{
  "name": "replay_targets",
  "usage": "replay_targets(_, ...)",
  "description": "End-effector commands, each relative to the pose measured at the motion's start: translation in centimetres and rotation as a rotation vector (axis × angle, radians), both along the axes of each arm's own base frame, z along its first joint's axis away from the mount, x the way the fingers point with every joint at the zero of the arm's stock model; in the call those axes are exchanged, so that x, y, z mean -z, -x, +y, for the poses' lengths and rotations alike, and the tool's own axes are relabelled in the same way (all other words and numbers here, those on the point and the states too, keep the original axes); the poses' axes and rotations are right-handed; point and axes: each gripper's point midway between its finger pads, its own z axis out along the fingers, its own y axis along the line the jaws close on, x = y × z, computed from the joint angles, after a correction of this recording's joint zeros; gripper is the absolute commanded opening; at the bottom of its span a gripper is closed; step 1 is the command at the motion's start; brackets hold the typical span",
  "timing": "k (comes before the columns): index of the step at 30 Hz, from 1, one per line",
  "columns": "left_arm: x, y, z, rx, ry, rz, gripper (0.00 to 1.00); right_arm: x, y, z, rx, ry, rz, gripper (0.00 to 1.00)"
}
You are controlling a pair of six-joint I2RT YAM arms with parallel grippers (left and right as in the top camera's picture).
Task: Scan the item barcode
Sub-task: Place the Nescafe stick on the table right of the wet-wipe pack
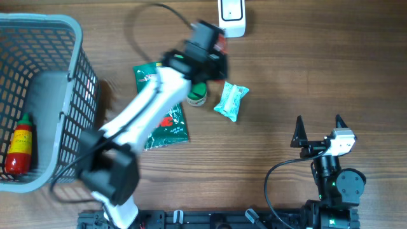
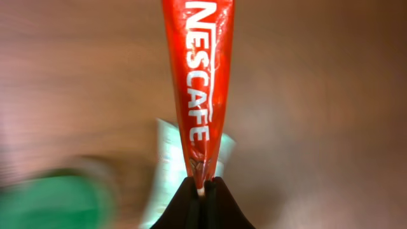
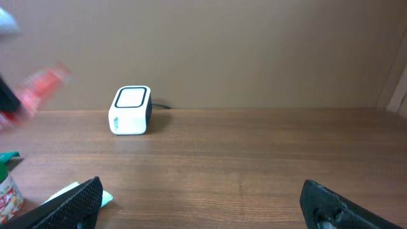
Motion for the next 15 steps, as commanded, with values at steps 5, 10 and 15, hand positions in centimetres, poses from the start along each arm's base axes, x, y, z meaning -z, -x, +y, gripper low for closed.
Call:
replay_targets(5,5.1,5.6,-9.8,0.423,0.063,0.05,0.04,-0.2,0.0,0.0,-0.002,0.013,-0.009,1.0)
replay_targets(10,5.8,6.3,-10.5,0.441,0.057,0.059,0.42,-0.2,0.0,0.0,-0.002,0.013,-0.009,1.0)
replay_targets(15,5.5,4.9,-9.3,0.391,0.012,0.02,0.43,-0.2,0.0,0.0,-0.002,0.013,-0.009,1.0)
